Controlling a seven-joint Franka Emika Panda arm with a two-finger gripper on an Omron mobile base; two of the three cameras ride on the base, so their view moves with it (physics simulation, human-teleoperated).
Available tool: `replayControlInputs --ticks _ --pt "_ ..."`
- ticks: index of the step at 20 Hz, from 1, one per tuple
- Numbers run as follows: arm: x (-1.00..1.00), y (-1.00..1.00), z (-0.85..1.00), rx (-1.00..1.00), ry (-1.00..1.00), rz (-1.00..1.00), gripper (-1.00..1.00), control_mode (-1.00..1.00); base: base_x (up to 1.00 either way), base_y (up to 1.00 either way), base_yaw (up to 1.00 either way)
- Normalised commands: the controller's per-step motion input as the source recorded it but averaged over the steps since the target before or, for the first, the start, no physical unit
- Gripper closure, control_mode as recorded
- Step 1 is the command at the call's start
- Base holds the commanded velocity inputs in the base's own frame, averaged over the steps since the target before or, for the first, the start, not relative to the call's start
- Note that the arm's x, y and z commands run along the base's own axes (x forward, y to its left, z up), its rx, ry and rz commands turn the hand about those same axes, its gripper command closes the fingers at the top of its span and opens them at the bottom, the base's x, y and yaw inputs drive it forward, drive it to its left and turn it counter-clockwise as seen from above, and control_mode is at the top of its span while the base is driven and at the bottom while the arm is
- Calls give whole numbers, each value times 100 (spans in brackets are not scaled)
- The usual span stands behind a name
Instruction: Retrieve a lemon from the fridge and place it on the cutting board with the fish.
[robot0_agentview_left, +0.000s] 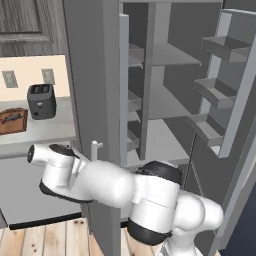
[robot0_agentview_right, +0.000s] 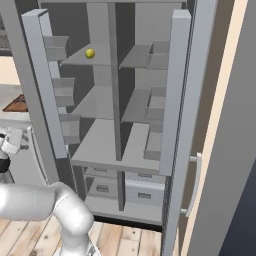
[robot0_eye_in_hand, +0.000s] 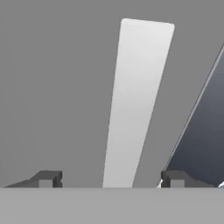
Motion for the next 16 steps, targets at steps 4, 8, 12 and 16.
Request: replayControlInputs --ticks 4,8,12,16 --pt "-15 34 1 -12 3 -8 -100 -100 0 0 0" --pt "-54 -27 35 -16 15 -8 -100 -100 0 0 0" --pt "-89 -55 45 -3 9 0 -100 -100 0 0 0" --pt "-96 -60 46 1 7 6 -100 -100 0 0 0"
